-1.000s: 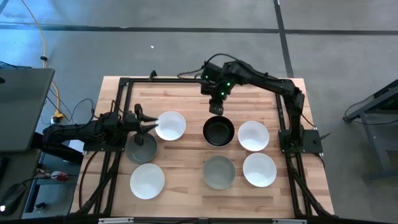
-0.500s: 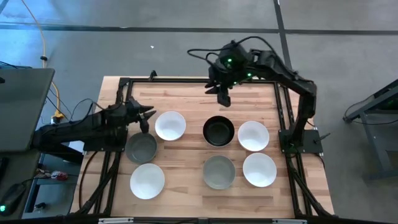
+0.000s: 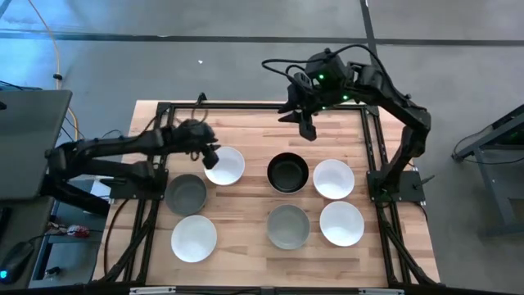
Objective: Nest bowls inside each other
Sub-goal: Stack the top right white bowl on top of the black bowl
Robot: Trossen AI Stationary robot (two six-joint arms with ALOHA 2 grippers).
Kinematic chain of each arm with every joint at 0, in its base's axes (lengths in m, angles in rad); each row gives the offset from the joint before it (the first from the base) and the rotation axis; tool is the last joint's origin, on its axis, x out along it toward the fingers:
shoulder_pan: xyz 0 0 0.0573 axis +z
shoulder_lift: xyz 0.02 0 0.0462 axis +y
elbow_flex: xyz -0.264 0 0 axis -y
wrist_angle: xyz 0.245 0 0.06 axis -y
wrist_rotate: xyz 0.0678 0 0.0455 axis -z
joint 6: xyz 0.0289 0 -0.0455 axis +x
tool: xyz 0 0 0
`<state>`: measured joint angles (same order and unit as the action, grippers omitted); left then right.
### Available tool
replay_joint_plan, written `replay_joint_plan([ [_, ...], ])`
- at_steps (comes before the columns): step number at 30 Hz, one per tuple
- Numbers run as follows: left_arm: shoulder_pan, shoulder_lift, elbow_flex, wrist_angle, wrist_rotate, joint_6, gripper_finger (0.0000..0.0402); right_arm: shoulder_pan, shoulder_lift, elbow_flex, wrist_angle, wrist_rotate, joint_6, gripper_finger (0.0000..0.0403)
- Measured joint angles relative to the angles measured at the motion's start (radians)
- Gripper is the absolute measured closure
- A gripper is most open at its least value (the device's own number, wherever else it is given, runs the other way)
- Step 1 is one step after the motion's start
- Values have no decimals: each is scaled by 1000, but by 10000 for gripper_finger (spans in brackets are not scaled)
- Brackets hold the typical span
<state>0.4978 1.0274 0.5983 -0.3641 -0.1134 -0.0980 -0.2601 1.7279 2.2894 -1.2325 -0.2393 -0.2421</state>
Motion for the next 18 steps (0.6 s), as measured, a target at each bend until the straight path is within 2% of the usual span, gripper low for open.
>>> replay_joint_plan([
  [7, 34, 236, 141, -82, 20, 192, 289, 27, -2, 0, -106, -2, -24, 298],
  [13, 34, 351, 221, -93, 41, 342, 289, 46, -2, 0, -120, -7, -41, 298],
  [18, 34, 426, 272, -138, 48, 388, 289, 54, -2, 0, -120, -58, -64, 298],
])
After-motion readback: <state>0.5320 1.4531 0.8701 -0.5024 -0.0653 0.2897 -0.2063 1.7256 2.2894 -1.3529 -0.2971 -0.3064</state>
